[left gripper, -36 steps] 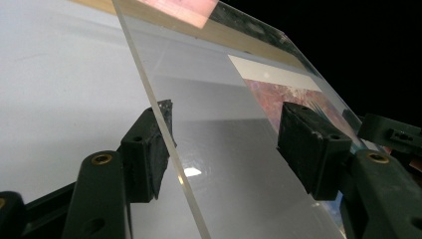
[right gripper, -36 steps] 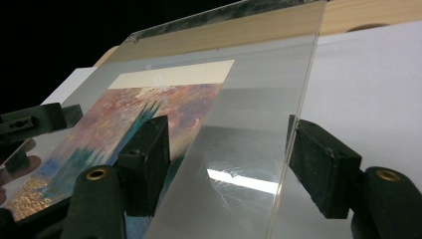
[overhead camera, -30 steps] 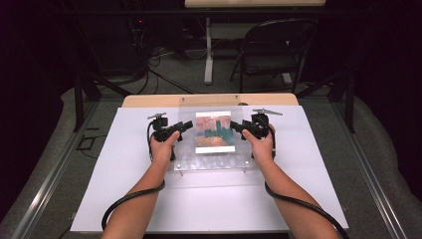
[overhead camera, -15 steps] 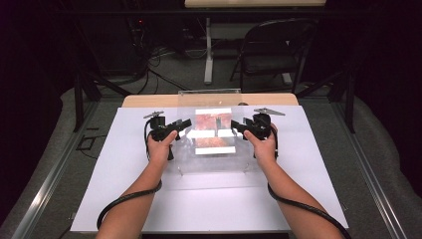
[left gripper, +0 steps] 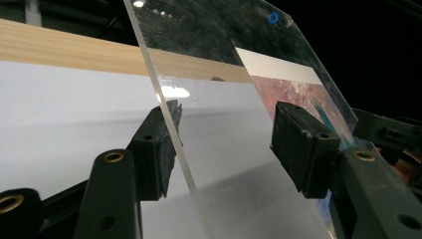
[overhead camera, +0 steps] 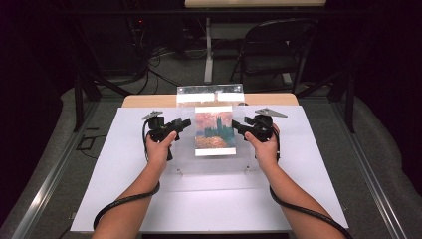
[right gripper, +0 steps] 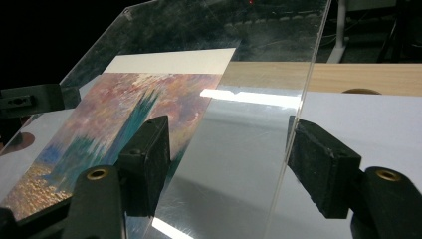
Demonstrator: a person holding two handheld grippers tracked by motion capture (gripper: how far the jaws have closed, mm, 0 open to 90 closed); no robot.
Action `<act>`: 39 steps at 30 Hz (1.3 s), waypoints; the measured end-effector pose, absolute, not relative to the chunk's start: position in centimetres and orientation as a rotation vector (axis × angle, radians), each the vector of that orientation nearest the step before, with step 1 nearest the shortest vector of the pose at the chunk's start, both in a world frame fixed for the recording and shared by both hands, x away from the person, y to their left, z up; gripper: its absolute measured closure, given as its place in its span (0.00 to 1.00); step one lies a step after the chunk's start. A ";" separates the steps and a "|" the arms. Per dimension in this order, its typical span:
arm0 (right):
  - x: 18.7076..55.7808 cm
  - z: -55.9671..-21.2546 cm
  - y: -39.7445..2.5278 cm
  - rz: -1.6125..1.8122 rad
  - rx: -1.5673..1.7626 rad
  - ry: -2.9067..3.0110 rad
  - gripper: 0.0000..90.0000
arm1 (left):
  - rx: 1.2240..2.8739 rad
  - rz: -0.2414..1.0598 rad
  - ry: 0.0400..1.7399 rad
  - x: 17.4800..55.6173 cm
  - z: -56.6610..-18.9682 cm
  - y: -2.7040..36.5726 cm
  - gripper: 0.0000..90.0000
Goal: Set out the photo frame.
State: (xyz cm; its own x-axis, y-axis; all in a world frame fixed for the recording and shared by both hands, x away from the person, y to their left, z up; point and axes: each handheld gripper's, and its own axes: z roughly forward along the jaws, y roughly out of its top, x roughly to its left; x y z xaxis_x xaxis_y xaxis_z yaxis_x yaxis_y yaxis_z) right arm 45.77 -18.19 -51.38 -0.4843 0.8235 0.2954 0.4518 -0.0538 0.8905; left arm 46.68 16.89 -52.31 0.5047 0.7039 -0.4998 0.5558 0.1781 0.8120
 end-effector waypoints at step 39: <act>41.8 -49.1 -18.3 1.540 1.166 1.854 0.39 | 1.516 0.274 1.001 42.9 -49.8 17.1 0.49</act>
State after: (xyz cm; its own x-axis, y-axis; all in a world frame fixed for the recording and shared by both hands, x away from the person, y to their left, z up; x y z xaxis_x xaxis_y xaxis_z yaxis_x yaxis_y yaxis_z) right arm 41.78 -18.30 -49.13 -0.5351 0.8287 0.1643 0.3132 0.0139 0.9496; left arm 42.95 17.08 -49.83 0.5969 0.7117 -0.3703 0.4242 0.1118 0.8986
